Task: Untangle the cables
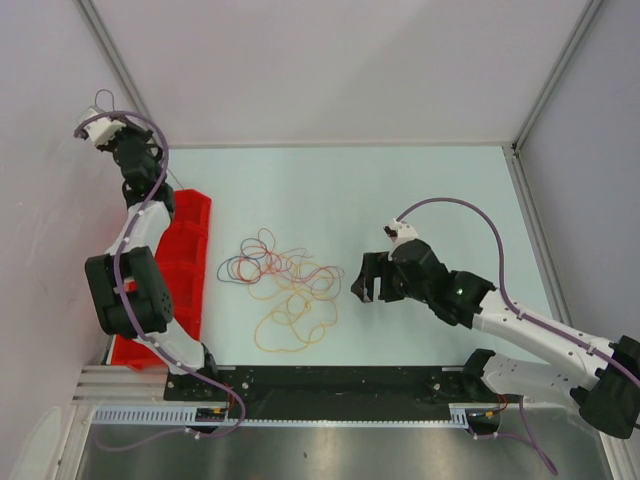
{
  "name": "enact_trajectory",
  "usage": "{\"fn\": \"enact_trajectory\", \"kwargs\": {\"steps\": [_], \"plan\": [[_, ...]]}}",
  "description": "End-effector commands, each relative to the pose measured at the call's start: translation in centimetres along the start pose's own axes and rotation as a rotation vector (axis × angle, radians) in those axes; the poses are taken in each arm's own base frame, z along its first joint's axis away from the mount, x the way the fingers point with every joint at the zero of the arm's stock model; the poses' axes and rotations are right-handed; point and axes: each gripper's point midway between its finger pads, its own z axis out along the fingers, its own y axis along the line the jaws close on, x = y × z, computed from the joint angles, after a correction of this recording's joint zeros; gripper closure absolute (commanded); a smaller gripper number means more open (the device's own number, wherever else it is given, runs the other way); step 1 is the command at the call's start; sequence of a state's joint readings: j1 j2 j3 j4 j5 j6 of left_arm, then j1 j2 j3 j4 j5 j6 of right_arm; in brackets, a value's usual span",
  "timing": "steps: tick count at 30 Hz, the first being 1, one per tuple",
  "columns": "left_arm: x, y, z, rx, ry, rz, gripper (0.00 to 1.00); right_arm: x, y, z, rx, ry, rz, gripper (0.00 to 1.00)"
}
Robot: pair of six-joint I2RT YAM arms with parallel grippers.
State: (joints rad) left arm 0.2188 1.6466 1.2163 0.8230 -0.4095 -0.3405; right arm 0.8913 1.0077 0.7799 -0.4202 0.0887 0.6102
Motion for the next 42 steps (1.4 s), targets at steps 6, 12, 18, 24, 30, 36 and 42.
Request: {"fn": "enact_trajectory", "kwargs": {"steps": [6, 12, 18, 24, 30, 36, 42], "plan": [[3.0, 5.6, -3.7, -0.206, 0.049, -0.024, 0.99, -2.1, 2.2, -0.3, -0.073, -0.059, 0.012, 0.15], [5.0, 8.3, -7.1, -0.28, 0.122, -0.037, 1.0, -1.9, 2.7, 0.2, -0.096, -0.049, 0.003, 0.15], [6.1, 9.2, -7.4, -0.3, 0.153, 0.029, 0.99, -1.5, 3.1, 0.5, -0.103, -0.035, -0.011, 0.15], [8.8, 10.4, -7.1, -0.311, 0.219, 0.053, 0.91, -1.3, 3.6, 0.9, -0.117, -0.03, -0.014, 0.15], [9.8, 11.4, -6.9, -0.351, 0.25, 0.039, 0.33, -0.9, 3.4, 1.1, -0.108, -0.013, -0.015, 0.14], [9.2, 11.3, -6.7, -0.353, 0.287, -0.008, 0.13, -1.0, 3.3, 1.0, -0.102, -0.018, -0.017, 0.15], [9.0, 8.9, -7.0, -0.297, 0.367, -0.007, 0.01, -1.2, 2.9, 0.5, -0.086, -0.033, -0.024, 0.15]]}}
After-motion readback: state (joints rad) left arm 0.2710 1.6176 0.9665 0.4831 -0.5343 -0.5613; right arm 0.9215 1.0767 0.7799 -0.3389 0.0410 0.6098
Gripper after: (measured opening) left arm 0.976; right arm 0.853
